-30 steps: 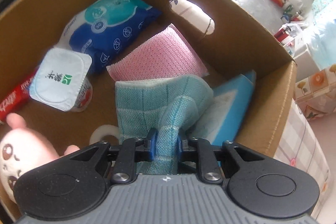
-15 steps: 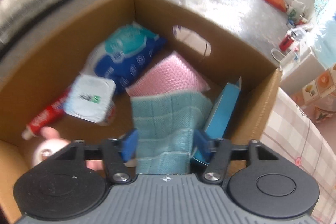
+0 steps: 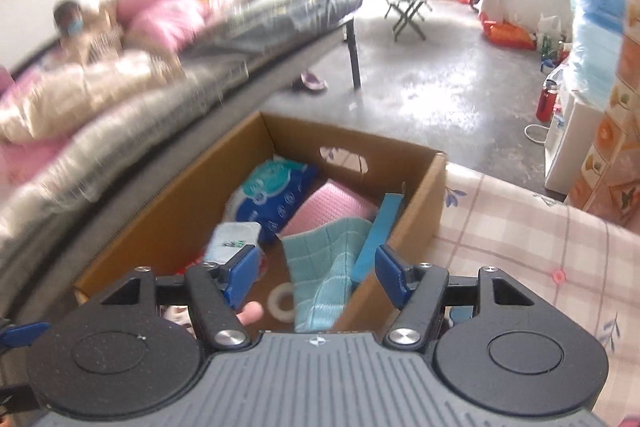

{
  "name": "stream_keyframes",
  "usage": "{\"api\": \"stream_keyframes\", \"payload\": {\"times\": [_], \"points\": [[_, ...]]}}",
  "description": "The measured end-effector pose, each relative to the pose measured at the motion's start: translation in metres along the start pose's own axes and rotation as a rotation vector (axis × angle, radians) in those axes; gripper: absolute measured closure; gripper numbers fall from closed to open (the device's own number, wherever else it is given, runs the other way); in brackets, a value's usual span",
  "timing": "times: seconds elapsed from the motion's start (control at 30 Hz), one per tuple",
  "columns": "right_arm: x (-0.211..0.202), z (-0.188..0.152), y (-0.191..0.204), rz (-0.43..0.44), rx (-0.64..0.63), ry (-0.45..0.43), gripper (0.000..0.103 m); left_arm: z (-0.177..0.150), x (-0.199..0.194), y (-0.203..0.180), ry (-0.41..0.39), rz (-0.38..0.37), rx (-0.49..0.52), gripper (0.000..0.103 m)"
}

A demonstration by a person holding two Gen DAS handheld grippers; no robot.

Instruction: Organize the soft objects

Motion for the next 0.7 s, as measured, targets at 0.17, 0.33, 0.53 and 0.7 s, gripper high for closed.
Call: {"api": "stream_keyframes", "payload": {"times": [0.17,0.33,0.53,0.7], "points": [[-0.074,-0.032,0.005,0.046,0.014,-0.142,0.025,-0.004,-0.015,-0.022,-0.012,-0.032,0.07,0.0],[-0.151,-0.078,0.023,0.019,-0.006,-0.288,0.005,-0.012,-0.023,-0.051,0.002,-0.08,0.149,0.0],[-0.226,-0.14,0.037,-0.026,0.04,-0.43,0.0,-0.03,-0.032,-0.081,0.035,-0.136,0.214,0.0],[-0.248,-0.193,0.027,-0.076,0.149,-0.488,0.0,-0.048,-0.038,-0.099,0.065,-0.152,0.247,0.0]]}}
Point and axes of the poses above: each gripper's, at about its wrist camera, not at the fingertips, and x roughly the way its jaws point, y to its left, z to its top, the point moved 2 cm from there along x, roughly the way its jaws point, and after that the axes turned 11 degrees about z, right-handed, at the moved point
